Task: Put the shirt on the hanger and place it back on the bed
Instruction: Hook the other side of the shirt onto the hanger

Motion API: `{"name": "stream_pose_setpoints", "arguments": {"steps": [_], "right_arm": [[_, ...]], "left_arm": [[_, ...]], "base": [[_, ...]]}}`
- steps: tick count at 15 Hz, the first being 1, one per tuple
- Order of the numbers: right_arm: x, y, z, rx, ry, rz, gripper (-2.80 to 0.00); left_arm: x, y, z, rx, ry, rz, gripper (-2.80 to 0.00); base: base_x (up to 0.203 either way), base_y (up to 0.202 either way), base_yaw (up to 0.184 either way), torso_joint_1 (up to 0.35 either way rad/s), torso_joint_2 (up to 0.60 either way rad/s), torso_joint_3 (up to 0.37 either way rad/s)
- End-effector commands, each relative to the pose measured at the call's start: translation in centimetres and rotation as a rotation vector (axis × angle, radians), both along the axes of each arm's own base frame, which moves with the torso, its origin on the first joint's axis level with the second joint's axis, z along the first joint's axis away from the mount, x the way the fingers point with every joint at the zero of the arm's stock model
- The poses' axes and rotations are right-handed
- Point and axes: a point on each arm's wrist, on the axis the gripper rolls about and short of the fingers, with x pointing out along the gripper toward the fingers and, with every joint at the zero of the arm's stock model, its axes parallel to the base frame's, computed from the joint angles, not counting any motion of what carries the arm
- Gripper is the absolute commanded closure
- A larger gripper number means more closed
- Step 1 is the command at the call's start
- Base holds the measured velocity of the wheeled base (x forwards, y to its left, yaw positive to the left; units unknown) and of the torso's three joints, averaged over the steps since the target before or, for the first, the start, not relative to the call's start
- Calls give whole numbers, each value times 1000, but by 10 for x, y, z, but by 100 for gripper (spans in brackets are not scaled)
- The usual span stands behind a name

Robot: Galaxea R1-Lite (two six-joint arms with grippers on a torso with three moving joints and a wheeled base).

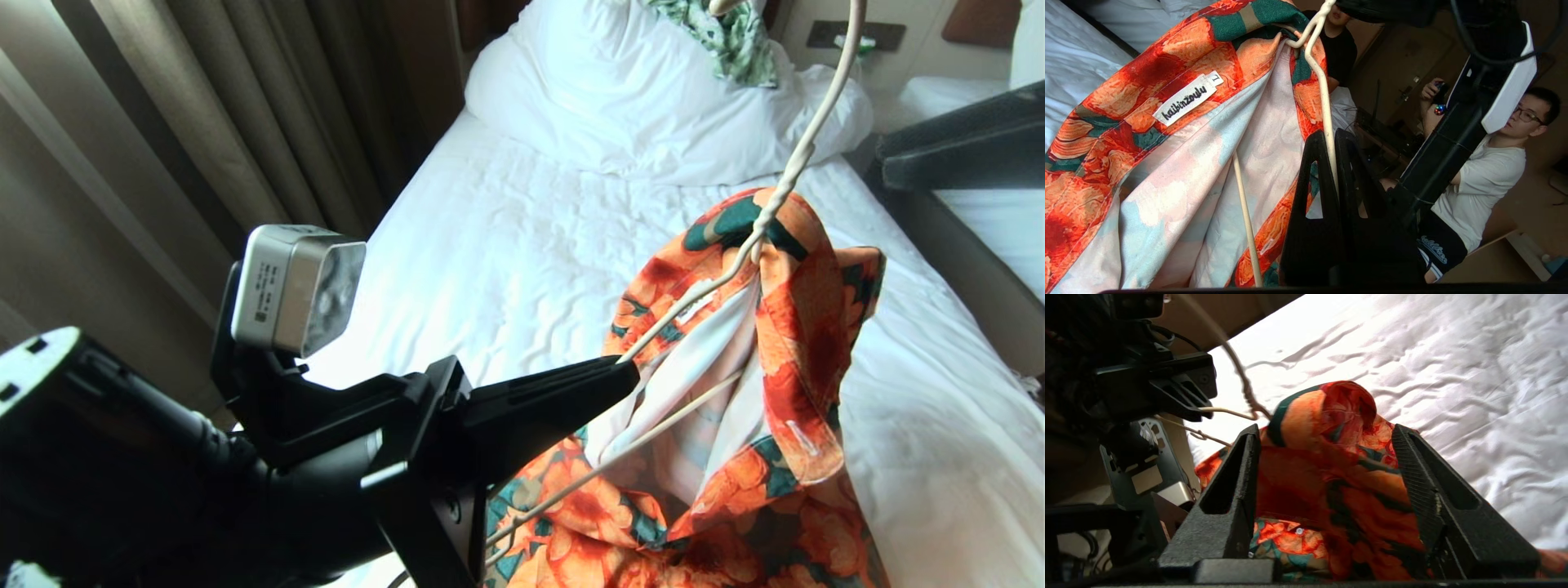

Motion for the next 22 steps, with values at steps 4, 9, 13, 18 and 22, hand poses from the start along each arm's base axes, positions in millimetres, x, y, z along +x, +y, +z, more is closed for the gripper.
{"name": "stream_pose_setpoints", "arguments": {"steps": [4, 9, 13, 18, 22], "right_arm": [[94, 2, -31, -147, 13, 188, -280], [104, 3, -26, -169, -145, 226, -280], [83, -4, -16, -159, -174, 230, -280], [54, -14, -15, -167, -140, 232, -280], [57, -13, -37, -179, -102, 244, -280]], "left_arm": [[-3, 1, 2, -12, -4, -14, 0], [-3, 1, 2, -11, -2, -12, 0], [-1, 3, 2, -12, -1, -1, 0], [-1, 4, 4, -24, 7, -1, 0], [-2, 4, 7, -34, 9, -8, 0]], "base": [[0, 0, 0, 0, 0, 0], [0, 0, 0, 0, 0, 0], [0, 0, 0, 0, 0, 0], [0, 0, 0, 0, 0, 0], [0, 0, 0, 0, 0, 0]]}}
